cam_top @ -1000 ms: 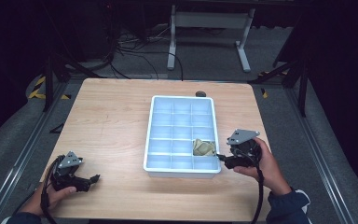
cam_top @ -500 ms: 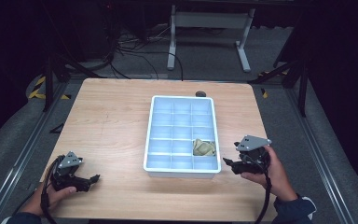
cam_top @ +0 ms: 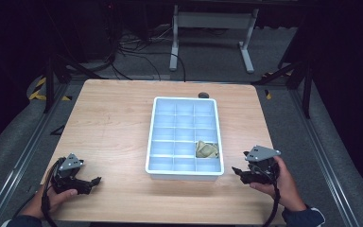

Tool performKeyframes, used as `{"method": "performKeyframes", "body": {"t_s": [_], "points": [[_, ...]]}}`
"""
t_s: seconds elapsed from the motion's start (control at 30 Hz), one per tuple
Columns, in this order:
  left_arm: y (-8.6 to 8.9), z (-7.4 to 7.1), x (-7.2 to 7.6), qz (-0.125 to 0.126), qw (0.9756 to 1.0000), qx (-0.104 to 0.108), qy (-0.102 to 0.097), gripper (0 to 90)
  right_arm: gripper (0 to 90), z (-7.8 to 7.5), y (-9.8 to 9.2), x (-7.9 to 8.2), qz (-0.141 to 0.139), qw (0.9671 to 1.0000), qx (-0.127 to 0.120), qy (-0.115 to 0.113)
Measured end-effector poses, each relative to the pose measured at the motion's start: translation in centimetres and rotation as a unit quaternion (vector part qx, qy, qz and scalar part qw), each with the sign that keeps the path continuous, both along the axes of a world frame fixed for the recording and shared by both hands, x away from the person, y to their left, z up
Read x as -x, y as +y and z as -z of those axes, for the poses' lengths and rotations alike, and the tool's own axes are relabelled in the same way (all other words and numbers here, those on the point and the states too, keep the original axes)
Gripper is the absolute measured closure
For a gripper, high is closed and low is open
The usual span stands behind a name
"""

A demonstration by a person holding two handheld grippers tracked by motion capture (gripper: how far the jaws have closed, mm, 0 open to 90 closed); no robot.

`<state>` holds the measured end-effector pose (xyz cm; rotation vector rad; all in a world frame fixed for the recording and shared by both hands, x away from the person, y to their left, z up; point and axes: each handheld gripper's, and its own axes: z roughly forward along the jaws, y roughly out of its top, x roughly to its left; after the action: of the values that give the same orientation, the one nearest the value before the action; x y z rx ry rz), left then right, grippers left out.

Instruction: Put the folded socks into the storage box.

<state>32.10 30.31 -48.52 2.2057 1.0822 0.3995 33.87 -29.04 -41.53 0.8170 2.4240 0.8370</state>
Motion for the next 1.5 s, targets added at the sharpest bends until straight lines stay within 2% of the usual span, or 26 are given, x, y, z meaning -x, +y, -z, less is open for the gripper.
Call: {"method": "performKeyframes", "body": {"t_s": [0.07,0.2,0.37,0.67,0.93,1.17,1.33,1.43,1.5], "points": [[0.0,0.0,0.0,-0.001,1.0000,0.000,-0.001,0.5,31.2,0.5,-0.4,0.2,0.006,1.0000,0.003,-0.002],[0.0,0.0,0.0,-0.001,1.0000,0.001,0.000,0.4,31.2,1.5,-1.2,0.4,0.016,0.9998,0.006,0.007],[0.0,0.0,0.0,0.000,1.0000,-0.001,0.000,0.5,31.2,2.5,-2.2,0.7,0.034,0.9993,-0.005,0.018],[0.0,0.0,0.0,-0.001,1.0000,0.000,0.000,0.4,31.2,3.6,-3.4,1.2,0.049,0.9985,-0.009,0.024],[0.0,0.0,0.0,-0.001,1.0000,0.000,-0.001,0.5,29.8,4.9,-4.3,1.7,0.072,0.9962,-0.038,0.032],[0.0,0.0,0.0,-0.001,1.0000,0.000,0.000,0.5,29.5,5.8,-5.0,2.2,0.082,0.9945,-0.052,0.040],[0.0,0.0,0.0,0.001,1.0000,-0.001,0.001,0.4,29.2,6.2,-5.5,2.5,0.089,0.9918,-0.080,0.045],[0.0,0.0,0.0,-0.001,1.0000,0.001,0.000,0.4,27.8,6.6,-6.0,2.7,0.097,0.9885,-0.108,0.042],[0.0,0.0,0.0,-0.001,1.0000,0.000,0.000,0.5,27.7,6.8,-6.1,2.9,0.095,0.9882,-0.115,0.035]]}}
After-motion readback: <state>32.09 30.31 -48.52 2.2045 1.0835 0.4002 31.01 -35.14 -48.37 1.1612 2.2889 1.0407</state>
